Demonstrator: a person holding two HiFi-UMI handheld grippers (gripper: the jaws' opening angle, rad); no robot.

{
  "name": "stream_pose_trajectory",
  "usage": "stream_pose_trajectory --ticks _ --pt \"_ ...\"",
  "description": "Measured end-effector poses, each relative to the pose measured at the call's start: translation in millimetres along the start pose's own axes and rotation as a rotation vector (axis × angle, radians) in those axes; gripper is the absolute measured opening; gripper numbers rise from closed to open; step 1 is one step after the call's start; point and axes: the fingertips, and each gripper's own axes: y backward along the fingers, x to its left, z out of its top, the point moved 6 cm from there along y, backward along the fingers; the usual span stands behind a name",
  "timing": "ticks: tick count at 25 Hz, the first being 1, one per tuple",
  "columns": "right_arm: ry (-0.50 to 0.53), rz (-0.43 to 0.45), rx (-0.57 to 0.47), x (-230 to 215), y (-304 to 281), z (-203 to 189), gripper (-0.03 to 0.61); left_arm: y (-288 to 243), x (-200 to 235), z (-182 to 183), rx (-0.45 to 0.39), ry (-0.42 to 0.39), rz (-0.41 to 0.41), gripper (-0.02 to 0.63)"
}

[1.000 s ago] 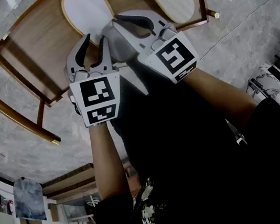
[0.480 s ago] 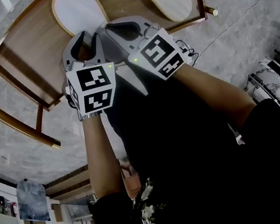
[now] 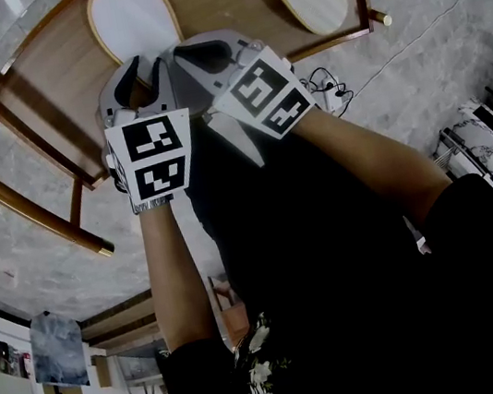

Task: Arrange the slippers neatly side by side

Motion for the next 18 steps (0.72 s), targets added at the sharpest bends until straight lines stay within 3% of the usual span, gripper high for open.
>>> stream_pose_trajectory --ticks 13,18 --pt "-0.005 0.017 -0.001 18.9 -23.0 17.0 0.002 12.2 29.9 -11.6 0.017 0.009 0.012 0.107" --pt "0.004 0.020 -0.054 20.1 -14.2 26.4 0.002 21.0 29.3 -8.4 0.016 -0.008 0.030 0.110"
